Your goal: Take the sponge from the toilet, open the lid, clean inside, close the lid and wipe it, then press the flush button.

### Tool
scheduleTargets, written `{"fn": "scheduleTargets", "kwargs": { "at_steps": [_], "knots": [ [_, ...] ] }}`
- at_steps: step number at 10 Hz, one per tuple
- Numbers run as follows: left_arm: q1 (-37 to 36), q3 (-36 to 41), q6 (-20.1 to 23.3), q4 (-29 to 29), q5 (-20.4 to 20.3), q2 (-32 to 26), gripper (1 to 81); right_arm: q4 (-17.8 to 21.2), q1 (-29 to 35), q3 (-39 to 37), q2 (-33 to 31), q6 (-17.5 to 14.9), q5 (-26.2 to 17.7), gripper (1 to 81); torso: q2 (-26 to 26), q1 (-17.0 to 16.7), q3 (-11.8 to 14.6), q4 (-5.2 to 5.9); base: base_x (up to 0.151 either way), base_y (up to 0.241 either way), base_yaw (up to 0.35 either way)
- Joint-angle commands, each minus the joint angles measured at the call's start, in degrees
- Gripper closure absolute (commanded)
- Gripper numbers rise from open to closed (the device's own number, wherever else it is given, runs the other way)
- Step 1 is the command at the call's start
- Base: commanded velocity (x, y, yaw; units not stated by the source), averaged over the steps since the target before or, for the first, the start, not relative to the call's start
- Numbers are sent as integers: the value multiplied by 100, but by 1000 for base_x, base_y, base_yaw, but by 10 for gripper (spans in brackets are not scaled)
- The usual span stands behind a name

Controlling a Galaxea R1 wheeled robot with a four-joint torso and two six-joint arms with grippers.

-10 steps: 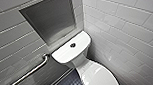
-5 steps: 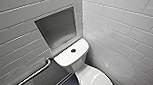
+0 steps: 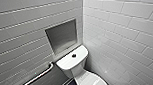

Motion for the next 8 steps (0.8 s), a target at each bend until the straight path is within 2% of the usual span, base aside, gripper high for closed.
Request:
{"fn": "scheduleTargets", "kwargs": {
  "at_steps": [1, 5, 6, 7, 8],
  "knots": [
    [-51, -26, 8, -47, 417, -57, 10, -310, -29, -12, -34, -20, -74, 811, 549, -356, -19, 0, 0, 0, 0],
    [-59, -8, 8, -38, 417, -48, 10, -345, -117, -347, 230, -11, -73, 811, 1270, -834, 173, -2, 0, 0, 0],
    [-42, -8, 17, -38, 416, -39, 10, -345, -144, -408, 291, -11, -65, 811, 911, -603, 173, -2, 0, 0, 0],
    [-42, -8, 17, -38, 417, -30, 10, -345, -170, -452, 344, -2, -12, 811, 1101, -723, 740, -2, 0, 0, 0],
    [-33, -25, 17, -38, 417, -30, 10, -345, -188, -548, 405, -2, 85, 811, 1141, -747, 782, -2, 0, 0, 0]
  ]
}}
